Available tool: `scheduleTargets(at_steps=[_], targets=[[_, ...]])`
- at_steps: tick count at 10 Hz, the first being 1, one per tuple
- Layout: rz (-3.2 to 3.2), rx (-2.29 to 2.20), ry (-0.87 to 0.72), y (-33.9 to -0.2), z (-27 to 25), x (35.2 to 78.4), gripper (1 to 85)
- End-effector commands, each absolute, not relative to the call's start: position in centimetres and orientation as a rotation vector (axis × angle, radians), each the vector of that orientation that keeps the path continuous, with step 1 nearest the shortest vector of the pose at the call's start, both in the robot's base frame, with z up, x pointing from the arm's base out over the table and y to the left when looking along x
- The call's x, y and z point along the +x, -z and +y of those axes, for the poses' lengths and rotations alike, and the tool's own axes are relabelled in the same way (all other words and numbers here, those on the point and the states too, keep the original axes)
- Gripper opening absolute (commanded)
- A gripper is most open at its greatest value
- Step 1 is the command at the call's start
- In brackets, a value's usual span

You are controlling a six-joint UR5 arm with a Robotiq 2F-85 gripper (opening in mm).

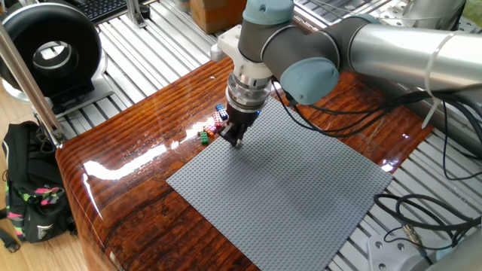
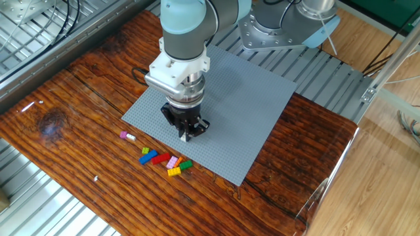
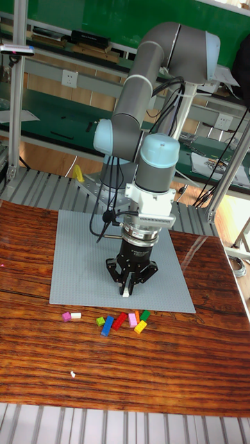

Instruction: Build with small Lego blocks

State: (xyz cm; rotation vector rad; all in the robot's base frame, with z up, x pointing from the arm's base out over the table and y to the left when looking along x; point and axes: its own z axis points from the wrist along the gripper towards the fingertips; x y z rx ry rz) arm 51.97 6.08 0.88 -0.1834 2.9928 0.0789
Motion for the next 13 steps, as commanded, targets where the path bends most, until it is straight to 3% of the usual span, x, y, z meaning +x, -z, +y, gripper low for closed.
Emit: scheduleTargets(at_steps=[1, 13], targets=[[2.983, -0.125, -0.104, -1.20, 6.44, 52.15, 1.7], [2.997, -0.118, -0.085, -0.72, 6.35, 51.70, 1.7]])
